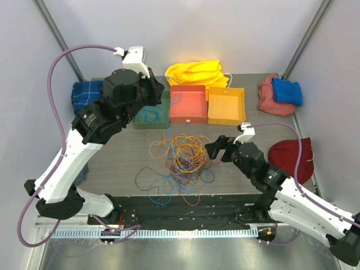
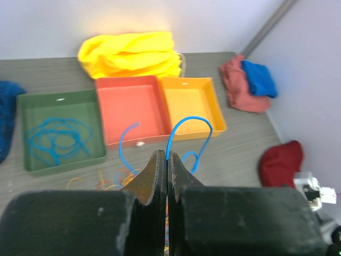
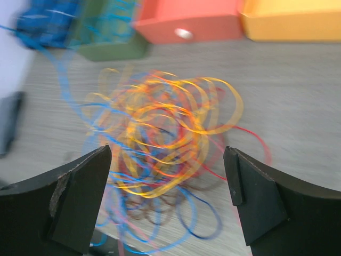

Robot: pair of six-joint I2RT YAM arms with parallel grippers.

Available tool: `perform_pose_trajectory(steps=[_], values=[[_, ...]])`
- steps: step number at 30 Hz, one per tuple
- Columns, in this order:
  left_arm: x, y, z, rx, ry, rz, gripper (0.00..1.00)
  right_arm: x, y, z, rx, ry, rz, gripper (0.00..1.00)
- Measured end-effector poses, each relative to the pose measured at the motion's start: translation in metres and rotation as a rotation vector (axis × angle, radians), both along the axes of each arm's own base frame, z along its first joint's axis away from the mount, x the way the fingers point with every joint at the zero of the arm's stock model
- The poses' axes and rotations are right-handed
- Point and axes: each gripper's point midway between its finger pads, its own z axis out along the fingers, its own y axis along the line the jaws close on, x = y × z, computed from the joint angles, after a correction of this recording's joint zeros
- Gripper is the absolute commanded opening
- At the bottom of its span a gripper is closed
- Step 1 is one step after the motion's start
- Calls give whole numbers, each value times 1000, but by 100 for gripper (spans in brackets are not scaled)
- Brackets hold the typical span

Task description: Untangle the cables

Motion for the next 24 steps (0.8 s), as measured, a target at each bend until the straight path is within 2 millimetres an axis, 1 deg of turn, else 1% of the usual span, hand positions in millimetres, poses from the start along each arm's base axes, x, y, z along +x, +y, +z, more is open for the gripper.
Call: perform_pose_trajectory(steps=[2,5,8,10,12,14,16,18,19,20,21,24], values=[[-3,-13,9,-21,-1,-63,0,-1,13,19,66,-52,59,100],[-6,-26,21,-48,-6,-127,0,3,26,35,101,-101,104,100],[-10,-33,37,-76,-22,-174,0,13,37,46,89,-118,117,99],[-14,-37,50,-100,-42,-204,0,19,43,48,81,-123,124,100],[-19,-38,62,-123,-62,-234,0,20,45,56,95,-148,129,100],[-25,-40,68,-137,-73,-262,0,21,48,71,130,-193,140,100],[-28,-42,69,-142,-73,-286,0,19,50,91,174,-244,156,100],[-30,-46,66,-141,-66,-307,0,17,51,118,230,-308,166,100],[-30,-48,65,-141,-63,-314,0,17,51,125,246,-326,167,100],[-30,-50,62,-138,-56,-323,0,15,50,141,279,-363,166,100],[-30,-52,58,-133,-48,-330,0,14,48,151,298,-387,164,100],[-30,-56,46,-121,-22,-344,0,11,43,189,366,-467,149,100]])
